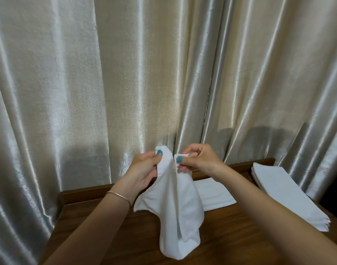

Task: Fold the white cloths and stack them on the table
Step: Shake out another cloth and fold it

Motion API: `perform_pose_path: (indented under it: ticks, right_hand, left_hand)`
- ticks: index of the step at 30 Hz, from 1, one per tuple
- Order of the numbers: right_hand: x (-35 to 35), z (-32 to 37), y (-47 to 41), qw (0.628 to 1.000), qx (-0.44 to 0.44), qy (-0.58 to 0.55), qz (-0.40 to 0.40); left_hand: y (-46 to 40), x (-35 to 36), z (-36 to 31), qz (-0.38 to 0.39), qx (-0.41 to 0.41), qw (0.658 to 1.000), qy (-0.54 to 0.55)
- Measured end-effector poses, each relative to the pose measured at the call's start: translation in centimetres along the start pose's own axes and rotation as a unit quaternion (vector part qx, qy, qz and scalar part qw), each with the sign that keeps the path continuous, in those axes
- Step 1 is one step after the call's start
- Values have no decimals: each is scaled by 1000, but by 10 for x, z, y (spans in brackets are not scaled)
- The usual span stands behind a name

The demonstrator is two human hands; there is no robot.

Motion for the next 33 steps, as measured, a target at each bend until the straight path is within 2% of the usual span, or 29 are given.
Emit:
perform_pose_path:
  ticks: [2, 5, 10, 16, 23, 27, 29, 33]
  right_hand:
    - [-4, 6, -1, 998, -40, 35, -41]
    - [-2, 13, -1, 991, -78, 93, -51]
    - [7, 17, 1, 991, -84, 96, -30]
    - [12, 17, 3, 989, -95, 86, -68]
    - [17, 13, 8, 984, -116, 62, -117]
    - [20, 11, 4, 984, -114, 68, -117]
    - [22, 9, 2, 984, -108, 85, -116]
    - [30, 9, -1, 980, -113, 126, -105]
  left_hand:
    - [3, 1, 1, 6, 5, 1000, -9]
    - [8, 3, 1, 18, 20, 1000, -16]
    - [24, 19, 5, 55, 66, 996, -20]
    - [36, 31, 9, 101, 106, 989, -19]
    - [36, 25, 11, 94, 107, 988, -60]
    - [38, 24, 10, 112, 98, 989, -16]
    - [38, 20, 8, 100, 100, 990, -24]
    - [32, 3, 3, 13, 123, 987, -105]
Point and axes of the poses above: each hand's wrist, its own y-axis away from the middle knuckle, its own x-axis out of the palm, z = x × y, the point moved 10 cm from there along -y, towards the middle knuckle, and after that the axes turned 4 degrees about -x, right-handed, at the moved point
